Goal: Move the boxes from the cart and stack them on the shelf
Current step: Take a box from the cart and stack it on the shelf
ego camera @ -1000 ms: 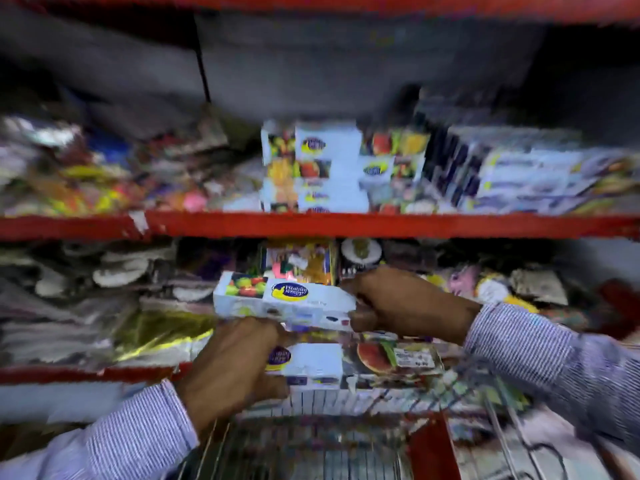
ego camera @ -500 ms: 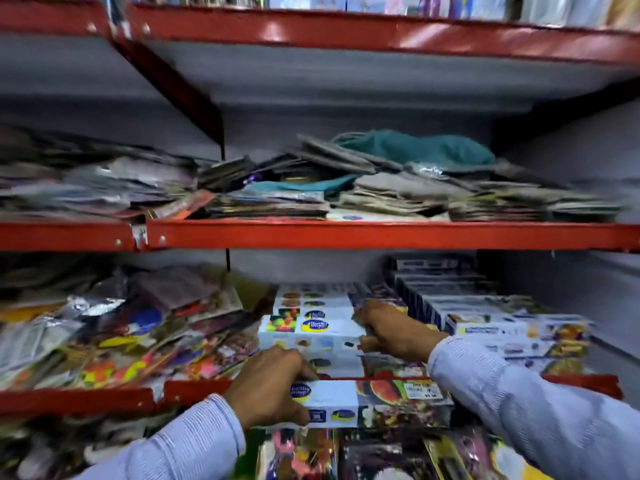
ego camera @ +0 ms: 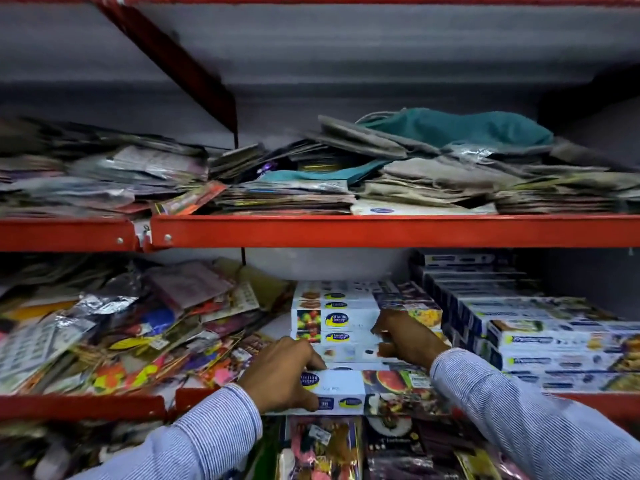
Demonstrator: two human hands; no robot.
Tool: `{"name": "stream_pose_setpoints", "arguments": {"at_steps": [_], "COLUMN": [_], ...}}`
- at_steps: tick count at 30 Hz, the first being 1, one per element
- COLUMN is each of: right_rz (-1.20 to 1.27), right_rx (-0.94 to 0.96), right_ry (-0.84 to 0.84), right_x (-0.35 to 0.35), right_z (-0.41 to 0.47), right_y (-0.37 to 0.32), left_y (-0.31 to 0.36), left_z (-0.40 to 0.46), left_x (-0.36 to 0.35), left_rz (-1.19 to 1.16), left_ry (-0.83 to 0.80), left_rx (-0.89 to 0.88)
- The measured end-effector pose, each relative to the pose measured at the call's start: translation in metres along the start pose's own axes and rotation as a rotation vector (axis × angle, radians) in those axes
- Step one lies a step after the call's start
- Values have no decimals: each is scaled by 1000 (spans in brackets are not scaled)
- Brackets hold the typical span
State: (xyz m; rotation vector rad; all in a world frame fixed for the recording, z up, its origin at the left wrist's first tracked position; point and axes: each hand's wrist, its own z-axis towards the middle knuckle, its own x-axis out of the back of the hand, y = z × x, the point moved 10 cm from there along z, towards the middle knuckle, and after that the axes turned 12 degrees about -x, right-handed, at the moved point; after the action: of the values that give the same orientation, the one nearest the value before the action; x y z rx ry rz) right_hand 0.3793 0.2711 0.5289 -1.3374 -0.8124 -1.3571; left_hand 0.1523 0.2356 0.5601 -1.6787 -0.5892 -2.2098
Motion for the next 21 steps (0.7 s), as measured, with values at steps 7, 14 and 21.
{"name": "stream_pose_setpoints", "arguments": {"at_steps": [7,14,21], "right_rz": [81,30,43], "right_rx": [42,83,24], "right_ry": [95,-40,89], "right_x": [48,33,20], "right_z": [-28,-77,-86], "right_y": [7,4,12], "left_y": [5,3,8], "left_z": [36,64,64], "left_x": [-5,-26,-39], "left_rz": [-24,14,89], "left_ry": [47,152,230], "left_rx": [4,6,-49]}}
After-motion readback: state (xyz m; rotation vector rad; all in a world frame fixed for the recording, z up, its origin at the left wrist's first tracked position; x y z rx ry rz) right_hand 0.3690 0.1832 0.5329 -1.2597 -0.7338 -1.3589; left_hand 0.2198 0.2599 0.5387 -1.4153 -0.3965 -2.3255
